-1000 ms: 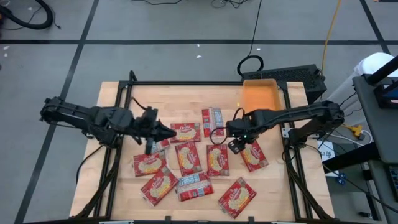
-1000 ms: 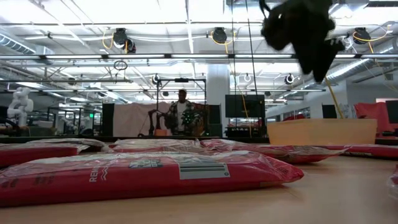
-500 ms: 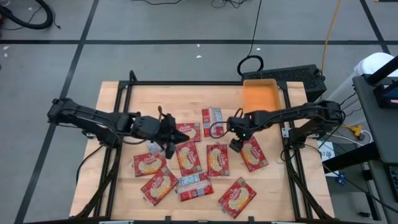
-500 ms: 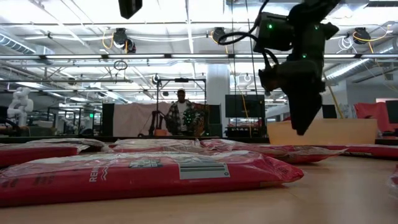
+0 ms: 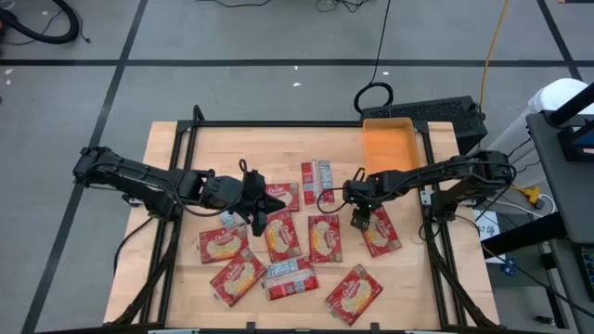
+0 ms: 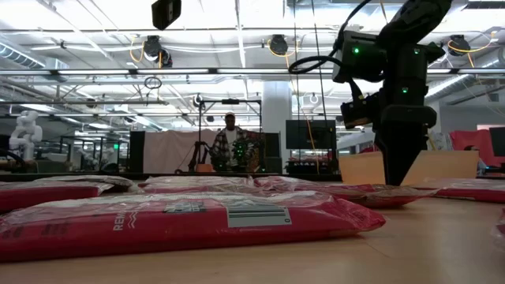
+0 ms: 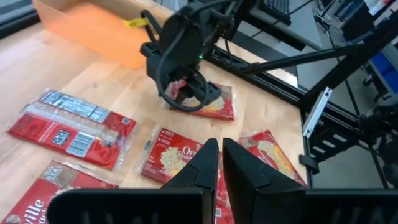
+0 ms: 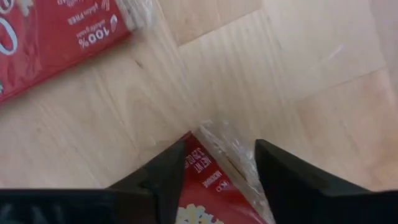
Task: Sort popcorn bags into baskets
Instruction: Put the red popcorn bag into the orange bin
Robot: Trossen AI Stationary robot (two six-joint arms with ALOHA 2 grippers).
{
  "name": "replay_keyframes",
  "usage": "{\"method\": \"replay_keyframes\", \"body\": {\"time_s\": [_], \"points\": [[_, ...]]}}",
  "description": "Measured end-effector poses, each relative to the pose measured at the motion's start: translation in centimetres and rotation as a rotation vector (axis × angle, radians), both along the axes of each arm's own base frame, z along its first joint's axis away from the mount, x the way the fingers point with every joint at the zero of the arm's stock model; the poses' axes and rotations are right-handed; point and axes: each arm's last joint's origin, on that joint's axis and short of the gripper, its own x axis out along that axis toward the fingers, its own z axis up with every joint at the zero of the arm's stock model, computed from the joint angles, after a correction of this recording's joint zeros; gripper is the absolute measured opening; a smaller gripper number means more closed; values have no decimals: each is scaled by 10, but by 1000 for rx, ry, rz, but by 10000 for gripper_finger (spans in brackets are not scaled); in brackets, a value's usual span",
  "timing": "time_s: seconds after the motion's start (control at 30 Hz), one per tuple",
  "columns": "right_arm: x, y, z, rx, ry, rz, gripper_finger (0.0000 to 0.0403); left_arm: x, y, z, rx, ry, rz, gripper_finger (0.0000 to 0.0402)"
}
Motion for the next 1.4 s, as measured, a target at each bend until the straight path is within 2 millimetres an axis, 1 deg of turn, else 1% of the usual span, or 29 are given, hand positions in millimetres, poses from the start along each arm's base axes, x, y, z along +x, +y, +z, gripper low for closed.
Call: {"method": "replay_keyframes", "body": {"time_s": [0.1, 0.23, 0.27, 0.3, 0.4, 0.6, 0.67, 0.77, 0.9, 1.03, 1.17, 1.27, 1.4], "points": [[-1, 0, -3, 0, -6, 8, 118, 0, 4, 0, 2, 4, 13, 27], [-1, 1, -3, 26, -18, 8, 28, 3, 9, -3, 4, 15, 35, 26], [-1, 1, -4, 40, -19, 4, 14, 3, 10, -3, 4, 17, 39, 26], [-1, 2, -3, 55, -22, -7, 9, 3, 12, -3, 3, 15, 44, 26], [2, 5, 0, 96, -30, -33, 8, 4, 15, -3, -18, 12, 67, 26], [12, 10, 18, 124, -123, -50, 0, 3, 22, -4, -45, 31, 108, 27], [14, 10, 24, 131, -150, -74, 0, 3, 25, -6, -44, 53, 118, 35], [15, 10, 32, 130, -199, -99, 0, 2, 28, -9, -44, 84, 133, 64], [14, 9, 45, 109, -283, -134, 0, 5, 34, -14, -63, 108, 168, 127], [10, 6, 58, 102, -352, -163, 0, 15, 37, -21, -90, 101, 199, 193], [5, 1, 70, 78, -414, -185, 0, 37, 36, -36, -97, 74, 200, 240], [1, -3, 78, 70, -450, -190, 0, 55, 32, -50, -105, 43, 195, 261], [-4, -8, 87, 57, -497, -198, 0, 74, 29, -67, -109, 9, 193, 267]]}}
